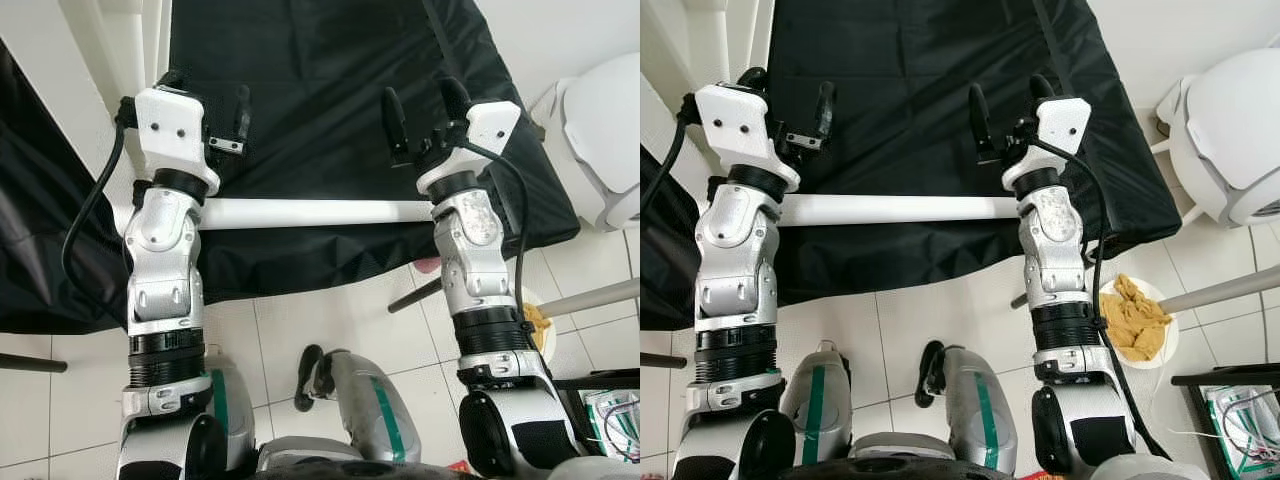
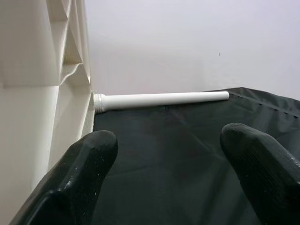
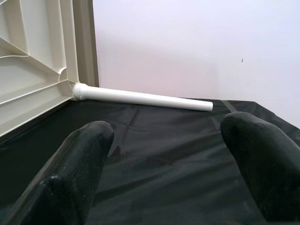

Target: Building children table

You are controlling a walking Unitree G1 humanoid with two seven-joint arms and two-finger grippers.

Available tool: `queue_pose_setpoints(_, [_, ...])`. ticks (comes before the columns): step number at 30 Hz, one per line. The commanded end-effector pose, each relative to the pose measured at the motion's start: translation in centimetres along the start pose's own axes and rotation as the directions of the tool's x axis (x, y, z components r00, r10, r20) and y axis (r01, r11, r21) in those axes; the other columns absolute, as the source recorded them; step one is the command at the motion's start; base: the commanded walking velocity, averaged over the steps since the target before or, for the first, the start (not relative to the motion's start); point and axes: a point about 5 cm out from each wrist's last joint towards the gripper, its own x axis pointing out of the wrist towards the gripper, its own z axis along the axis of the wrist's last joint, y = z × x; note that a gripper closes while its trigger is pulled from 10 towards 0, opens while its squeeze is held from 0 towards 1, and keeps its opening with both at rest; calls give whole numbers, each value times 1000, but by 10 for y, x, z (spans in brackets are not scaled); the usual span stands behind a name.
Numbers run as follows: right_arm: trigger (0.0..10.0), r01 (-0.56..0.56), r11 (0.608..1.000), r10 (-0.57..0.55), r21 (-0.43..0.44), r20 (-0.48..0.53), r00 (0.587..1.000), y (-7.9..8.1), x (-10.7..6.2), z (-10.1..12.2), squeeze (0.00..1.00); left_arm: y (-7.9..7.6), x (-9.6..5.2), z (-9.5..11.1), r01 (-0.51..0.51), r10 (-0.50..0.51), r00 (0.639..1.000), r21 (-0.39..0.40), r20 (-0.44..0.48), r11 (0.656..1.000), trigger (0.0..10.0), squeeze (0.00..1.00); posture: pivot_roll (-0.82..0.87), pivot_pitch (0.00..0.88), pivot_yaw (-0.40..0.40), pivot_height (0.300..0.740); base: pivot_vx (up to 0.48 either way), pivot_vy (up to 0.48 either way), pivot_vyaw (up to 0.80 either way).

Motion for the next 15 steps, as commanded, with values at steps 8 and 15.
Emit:
queue_pose_setpoints(8, [10000, 10, 1000, -10, -27, 3, 1000, -5, 0, 0, 0, 5, -1, -3, -222, 221, 975, -27, -16, 975, 10000, 0, 167, 27, -119, 740, 0, 0, 0])
queue_pose_setpoints(15, [10000, 5, 999, -4, -39, 9, 1000, -6, 2, 1, 0, 6, 2, -5, -226, 225, 974, -28, -26, 974, 10000, 0, 164, 27, -123, 740, 0, 0, 0])
